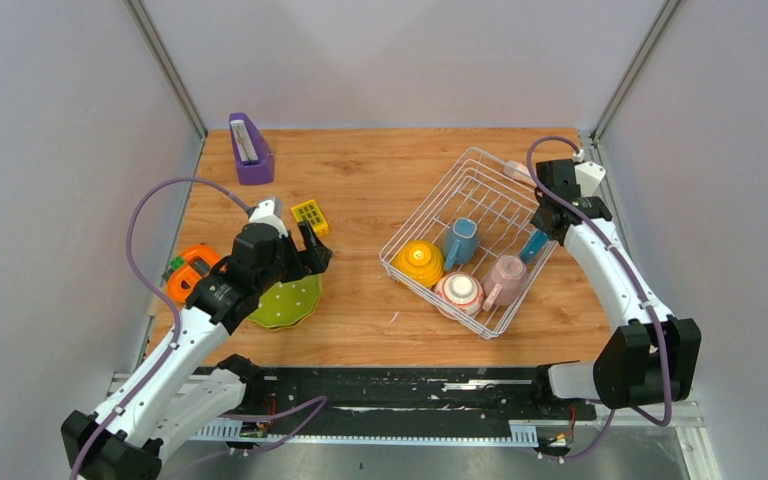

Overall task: Unload the mixed dishes from the dish rack
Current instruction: Pick up the plate from the dish rack.

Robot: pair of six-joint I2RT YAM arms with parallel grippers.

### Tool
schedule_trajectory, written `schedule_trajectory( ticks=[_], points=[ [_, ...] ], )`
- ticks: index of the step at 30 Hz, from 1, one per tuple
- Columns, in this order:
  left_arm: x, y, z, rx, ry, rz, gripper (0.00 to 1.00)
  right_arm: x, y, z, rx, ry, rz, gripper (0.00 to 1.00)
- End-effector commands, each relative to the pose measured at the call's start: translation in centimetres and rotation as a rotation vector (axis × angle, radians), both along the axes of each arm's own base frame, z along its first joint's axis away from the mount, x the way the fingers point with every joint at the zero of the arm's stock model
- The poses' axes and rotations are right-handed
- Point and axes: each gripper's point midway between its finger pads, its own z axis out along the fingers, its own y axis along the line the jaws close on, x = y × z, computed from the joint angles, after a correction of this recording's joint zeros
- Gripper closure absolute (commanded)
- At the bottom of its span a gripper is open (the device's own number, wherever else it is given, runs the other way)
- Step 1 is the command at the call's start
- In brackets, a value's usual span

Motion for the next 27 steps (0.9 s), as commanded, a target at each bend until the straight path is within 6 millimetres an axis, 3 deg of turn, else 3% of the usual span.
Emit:
schedule_trajectory(
  ticks=[1, 6, 20, 27],
  points=[
    [0.2, 0.1, 0.6, 0.001, -0.032, -0.004, 0.00, 1.8, -0.7, 5.6, -0.056, -0.168, -0.013, 1.00],
    [0.2, 0.0, 0.6, 0.000, -0.032, -0.005, 0.00, 1.7, -1.0, 6.8, -0.075, -0.194, -0.018, 1.00],
    [0.3, -0.3, 0.9, -0.014, -0.037, -0.016, 0.00, 0.4, -1.8, 13.5, -0.081, -0.384, -0.044, 1.00],
    [0.2, -0.8, 1.1, -0.033, -0.036, -0.039, 0.00, -0.2, 0.6, 17.2, 0.029, -0.529, 0.076, 1.00]
  ],
)
